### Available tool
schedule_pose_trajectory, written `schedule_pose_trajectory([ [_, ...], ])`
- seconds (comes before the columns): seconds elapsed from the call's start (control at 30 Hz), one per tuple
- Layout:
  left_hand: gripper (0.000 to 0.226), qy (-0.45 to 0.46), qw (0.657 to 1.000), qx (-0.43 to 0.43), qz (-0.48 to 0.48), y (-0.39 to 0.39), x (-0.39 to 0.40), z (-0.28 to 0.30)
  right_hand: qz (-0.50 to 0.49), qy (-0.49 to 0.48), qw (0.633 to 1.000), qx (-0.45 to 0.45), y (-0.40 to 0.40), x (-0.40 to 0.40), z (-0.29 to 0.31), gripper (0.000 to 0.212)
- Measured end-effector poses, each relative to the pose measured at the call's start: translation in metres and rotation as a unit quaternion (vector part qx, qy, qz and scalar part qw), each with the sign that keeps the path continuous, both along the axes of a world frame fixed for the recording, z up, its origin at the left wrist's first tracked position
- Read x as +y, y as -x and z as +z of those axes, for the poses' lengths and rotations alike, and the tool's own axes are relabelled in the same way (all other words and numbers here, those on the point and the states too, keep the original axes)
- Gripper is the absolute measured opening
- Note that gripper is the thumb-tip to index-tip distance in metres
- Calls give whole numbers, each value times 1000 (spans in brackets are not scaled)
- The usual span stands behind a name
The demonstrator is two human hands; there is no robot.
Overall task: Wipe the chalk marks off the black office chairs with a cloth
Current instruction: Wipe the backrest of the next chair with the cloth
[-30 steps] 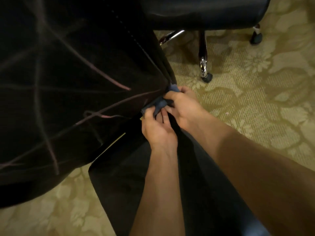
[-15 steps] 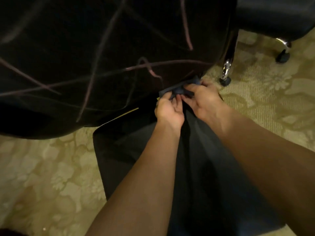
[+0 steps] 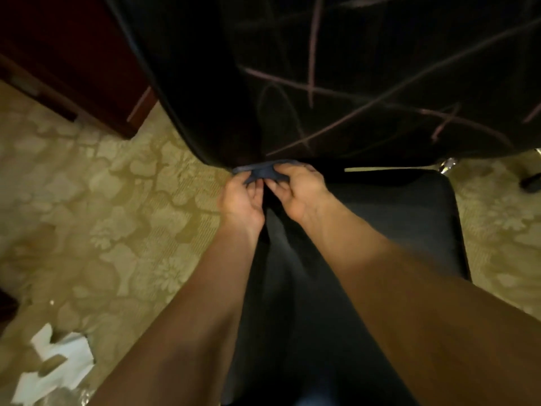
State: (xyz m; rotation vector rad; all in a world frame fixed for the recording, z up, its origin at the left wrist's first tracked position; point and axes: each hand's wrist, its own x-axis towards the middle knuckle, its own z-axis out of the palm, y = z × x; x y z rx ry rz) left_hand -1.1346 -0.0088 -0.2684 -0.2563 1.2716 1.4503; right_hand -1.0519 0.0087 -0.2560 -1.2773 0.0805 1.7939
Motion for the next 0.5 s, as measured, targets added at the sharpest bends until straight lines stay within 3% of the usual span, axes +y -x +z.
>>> schedule_pose_trajectory([
  [0.2, 22, 26, 999, 22, 22, 60, 12, -16, 4, 29, 999, 14, 64, -6, -2, 42],
  [0.5, 25, 5, 999, -36, -30, 24, 19, -11, -84, 12, 996, -12, 33, 0, -15, 31],
])
